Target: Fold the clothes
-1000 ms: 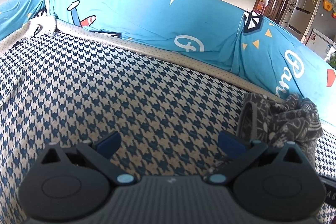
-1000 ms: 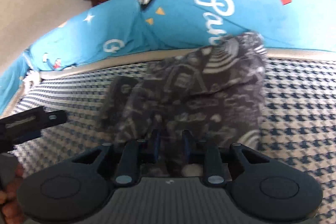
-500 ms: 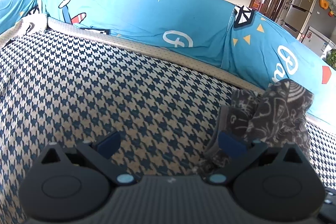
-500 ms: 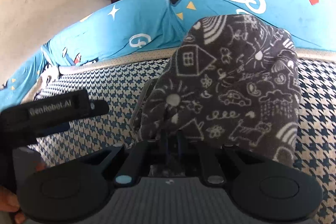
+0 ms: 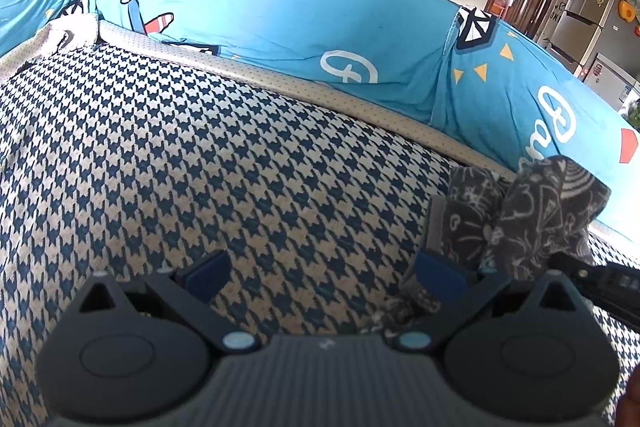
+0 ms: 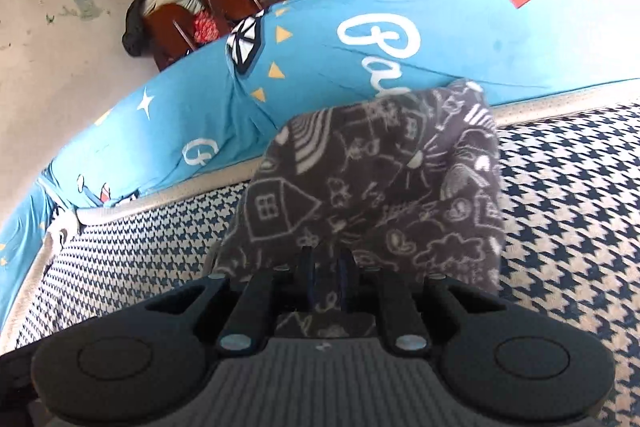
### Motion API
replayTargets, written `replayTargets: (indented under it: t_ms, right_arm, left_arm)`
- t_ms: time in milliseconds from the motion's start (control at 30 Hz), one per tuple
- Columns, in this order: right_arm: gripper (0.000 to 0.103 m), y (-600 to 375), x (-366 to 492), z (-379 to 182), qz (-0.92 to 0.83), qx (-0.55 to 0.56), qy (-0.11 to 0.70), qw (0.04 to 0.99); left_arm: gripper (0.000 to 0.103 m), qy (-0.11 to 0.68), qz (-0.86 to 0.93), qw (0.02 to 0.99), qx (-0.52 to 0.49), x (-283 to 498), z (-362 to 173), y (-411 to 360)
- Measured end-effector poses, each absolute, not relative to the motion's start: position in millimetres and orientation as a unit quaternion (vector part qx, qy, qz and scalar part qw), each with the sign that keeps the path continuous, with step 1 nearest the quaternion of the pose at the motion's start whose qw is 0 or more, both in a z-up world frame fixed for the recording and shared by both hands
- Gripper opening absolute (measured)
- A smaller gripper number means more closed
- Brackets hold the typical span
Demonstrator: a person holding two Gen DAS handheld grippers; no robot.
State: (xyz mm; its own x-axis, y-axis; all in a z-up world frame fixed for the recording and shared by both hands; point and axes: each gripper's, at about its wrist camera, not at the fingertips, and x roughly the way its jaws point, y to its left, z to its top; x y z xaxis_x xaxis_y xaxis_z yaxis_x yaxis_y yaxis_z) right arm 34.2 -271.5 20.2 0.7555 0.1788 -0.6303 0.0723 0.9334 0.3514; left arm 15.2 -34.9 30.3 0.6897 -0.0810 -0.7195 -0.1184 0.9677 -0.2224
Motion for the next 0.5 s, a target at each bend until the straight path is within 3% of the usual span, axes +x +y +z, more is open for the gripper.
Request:
replayTargets:
  t_ms: [500]
  right_arm:
    - [0.014,-248,94,8,0.045,0.175,0.328,0.927]
  left_arm:
    - [0.103,0.398,0.011,0.907,-0.136,11,30,-29]
